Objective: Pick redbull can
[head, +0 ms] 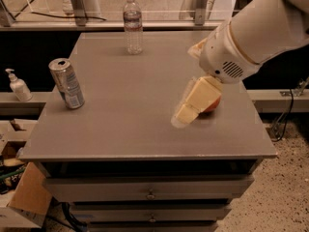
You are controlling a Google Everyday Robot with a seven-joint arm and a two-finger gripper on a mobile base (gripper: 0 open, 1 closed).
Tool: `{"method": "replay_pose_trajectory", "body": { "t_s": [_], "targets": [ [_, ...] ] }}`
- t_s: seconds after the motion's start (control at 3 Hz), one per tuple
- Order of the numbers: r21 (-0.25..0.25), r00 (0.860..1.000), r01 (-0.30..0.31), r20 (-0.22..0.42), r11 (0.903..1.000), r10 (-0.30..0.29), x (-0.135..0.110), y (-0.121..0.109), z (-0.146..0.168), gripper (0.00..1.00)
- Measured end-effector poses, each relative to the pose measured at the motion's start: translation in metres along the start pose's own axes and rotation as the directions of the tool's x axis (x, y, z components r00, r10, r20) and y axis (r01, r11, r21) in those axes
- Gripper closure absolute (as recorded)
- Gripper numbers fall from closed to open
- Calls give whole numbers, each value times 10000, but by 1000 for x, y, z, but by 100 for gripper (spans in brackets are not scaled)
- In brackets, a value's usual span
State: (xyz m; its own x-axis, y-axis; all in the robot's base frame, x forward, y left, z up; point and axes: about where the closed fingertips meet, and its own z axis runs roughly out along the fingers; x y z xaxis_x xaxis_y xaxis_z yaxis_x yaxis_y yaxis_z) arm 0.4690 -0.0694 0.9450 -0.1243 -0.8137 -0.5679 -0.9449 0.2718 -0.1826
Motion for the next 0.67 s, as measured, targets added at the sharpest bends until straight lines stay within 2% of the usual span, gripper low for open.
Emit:
{"method": "replay_pose_trajectory", "body": {
  "t_s": [0.33,0.67],
  "targets": [
    [-349,9952,-112,965,9993,145,-34,8,31,0],
    [-677,9811,-162,1915,9976,290,-72,19,61,0]
  ]
}}
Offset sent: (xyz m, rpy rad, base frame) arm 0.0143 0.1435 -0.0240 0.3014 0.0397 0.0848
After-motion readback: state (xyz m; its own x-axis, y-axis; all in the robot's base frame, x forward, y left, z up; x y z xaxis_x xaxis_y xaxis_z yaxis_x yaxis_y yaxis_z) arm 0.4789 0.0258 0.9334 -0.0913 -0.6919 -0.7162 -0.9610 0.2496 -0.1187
